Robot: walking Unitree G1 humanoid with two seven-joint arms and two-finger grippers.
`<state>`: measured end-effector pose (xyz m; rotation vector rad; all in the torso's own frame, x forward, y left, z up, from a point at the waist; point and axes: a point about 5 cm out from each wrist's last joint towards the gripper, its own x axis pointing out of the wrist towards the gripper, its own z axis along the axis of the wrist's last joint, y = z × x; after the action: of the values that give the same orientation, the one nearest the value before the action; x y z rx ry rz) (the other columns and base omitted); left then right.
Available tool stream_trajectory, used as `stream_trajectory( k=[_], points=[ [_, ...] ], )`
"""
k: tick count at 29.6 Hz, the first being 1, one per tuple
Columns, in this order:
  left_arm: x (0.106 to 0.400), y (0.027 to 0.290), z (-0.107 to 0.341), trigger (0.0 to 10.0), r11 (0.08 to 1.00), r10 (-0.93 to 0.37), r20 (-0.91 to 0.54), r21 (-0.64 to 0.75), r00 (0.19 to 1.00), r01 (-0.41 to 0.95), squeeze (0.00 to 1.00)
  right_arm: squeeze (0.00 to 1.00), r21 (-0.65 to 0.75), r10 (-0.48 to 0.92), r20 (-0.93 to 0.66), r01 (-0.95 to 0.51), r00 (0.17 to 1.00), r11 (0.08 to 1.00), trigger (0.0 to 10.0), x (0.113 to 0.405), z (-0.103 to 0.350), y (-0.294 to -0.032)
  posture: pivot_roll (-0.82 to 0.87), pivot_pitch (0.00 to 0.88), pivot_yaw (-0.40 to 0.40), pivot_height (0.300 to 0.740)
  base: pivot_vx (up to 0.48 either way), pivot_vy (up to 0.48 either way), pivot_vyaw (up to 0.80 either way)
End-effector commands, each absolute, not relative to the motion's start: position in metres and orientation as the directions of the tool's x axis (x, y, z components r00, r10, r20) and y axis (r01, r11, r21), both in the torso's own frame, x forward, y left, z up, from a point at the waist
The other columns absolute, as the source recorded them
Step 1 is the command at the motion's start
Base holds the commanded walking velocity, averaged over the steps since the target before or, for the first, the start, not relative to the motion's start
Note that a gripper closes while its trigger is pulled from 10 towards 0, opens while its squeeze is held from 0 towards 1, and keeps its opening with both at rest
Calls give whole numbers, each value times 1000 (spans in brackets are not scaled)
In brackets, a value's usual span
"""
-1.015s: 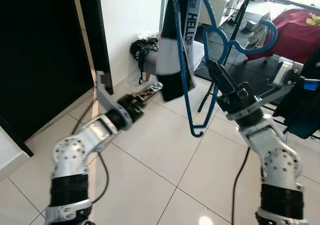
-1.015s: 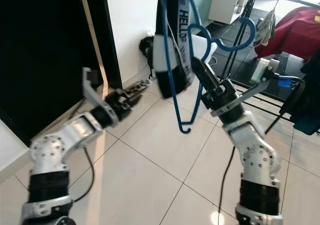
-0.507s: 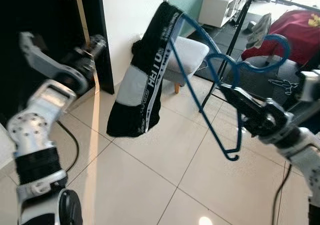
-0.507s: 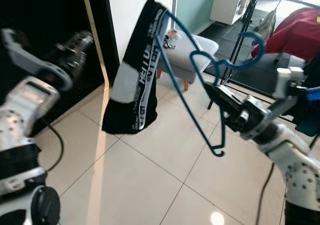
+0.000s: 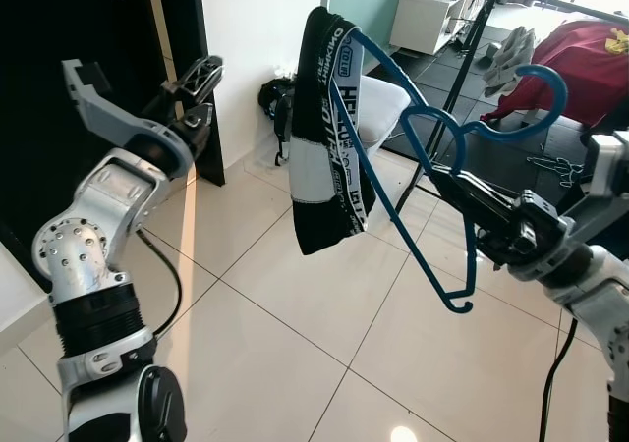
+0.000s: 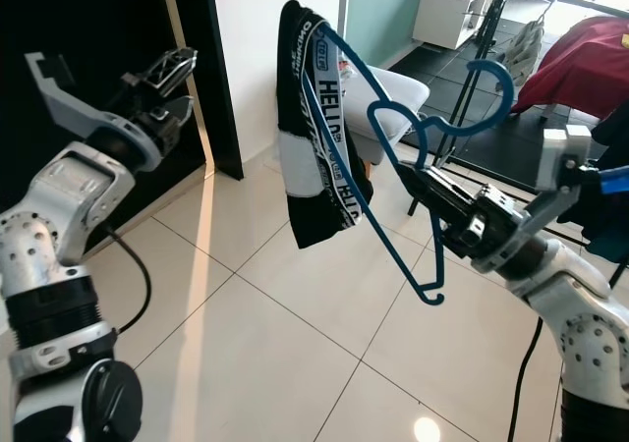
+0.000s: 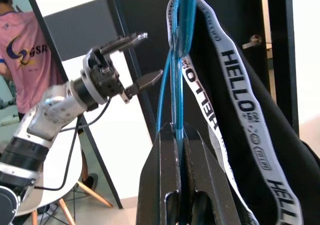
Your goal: Hang hanger
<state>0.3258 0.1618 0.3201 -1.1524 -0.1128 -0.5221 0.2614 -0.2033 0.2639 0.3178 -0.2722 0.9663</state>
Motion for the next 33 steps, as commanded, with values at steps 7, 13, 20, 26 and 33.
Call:
stream_trajectory(
  k=[7, 13, 20, 26, 33],
  points=[
    [314, 152, 338, 10000, 277, -434, 453, -756, 779, 593, 0, 0, 90, 765, 319, -821, 560, 564, 10000, 265, 261, -201, 32, 90, -52, 740, 0, 0, 0],
    [298, 164, 338, 10000, 827, -466, 418, -109, 780, 552, 0, 0, 74, 753, 327, -810, 571, 582, 10000, 267, 266, -207, 26, 84, -51, 740, 0, 0, 0],
    [296, 159, 328, 10000, 884, -464, 354, 126, 812, 450, 0, 0, 61, 751, 338, -809, 568, 585, 10000, 268, 269, -208, 25, 84, -49, 740, 0, 0, 0],
    [293, 130, 297, 10000, 852, -496, 243, 323, 834, 413, 0, 0, 49, 751, 348, -811, 561, 583, 10000, 270, 273, -205, 26, 84, -55, 740, 0, 0, 0],
    [293, 108, 267, 10000, 835, -502, 189, 358, 844, 417, 0, 0, 56, 764, 352, -827, 541, 560, 10000, 275, 270, -193, 26, 88, -58, 740, 0, 0, 0]
  ],
)
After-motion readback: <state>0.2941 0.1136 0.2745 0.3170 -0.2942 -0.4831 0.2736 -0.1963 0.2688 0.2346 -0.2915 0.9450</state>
